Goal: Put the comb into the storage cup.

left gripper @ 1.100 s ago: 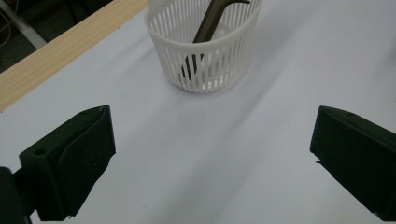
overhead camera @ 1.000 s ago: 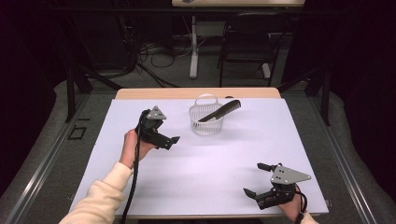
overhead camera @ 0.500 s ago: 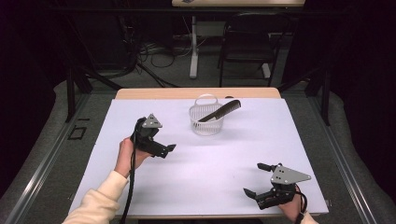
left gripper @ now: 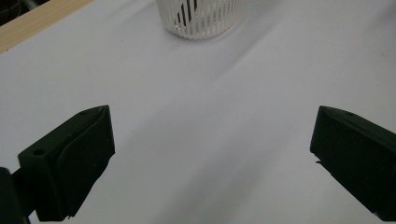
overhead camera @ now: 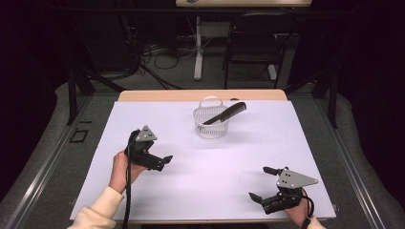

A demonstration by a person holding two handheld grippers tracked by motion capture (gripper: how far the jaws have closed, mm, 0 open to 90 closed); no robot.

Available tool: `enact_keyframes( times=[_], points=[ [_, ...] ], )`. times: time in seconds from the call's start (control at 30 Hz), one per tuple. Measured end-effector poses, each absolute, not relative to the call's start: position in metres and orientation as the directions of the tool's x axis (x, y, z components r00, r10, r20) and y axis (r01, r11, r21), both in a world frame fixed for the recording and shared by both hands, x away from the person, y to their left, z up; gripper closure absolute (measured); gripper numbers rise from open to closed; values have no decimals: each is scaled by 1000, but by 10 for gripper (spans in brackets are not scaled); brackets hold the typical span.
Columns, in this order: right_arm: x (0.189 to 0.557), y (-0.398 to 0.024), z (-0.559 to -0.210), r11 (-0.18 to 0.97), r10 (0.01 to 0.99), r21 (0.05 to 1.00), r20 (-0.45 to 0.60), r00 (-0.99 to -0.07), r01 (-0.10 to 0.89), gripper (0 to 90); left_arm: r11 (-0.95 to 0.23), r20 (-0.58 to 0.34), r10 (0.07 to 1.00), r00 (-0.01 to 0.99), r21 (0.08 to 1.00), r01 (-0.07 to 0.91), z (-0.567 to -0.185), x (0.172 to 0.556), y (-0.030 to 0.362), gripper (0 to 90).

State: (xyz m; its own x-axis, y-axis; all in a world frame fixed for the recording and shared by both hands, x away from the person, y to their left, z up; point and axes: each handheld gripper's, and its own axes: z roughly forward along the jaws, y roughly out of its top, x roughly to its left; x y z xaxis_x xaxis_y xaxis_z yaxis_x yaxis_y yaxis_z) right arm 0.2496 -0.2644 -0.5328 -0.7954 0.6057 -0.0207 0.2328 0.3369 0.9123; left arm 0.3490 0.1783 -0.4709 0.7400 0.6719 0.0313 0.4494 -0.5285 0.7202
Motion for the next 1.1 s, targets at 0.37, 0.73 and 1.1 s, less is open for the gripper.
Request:
enact_keyframes(
  times=[0.37,0.73,1.1],
  points=[
    [250,-265,-533,337,607,912,-19,-795,236,6,-504,19,691,723,730,462,-479,328,194,0],
    [250,-265,-533,340,607,910,-20,-794,237,6,-482,14,711,703,738,473,-489,312,205,0],
    [250,-264,-533,342,608,908,-17,-794,242,5,-473,6,718,695,737,482,-501,295,214,0]
  ],
)
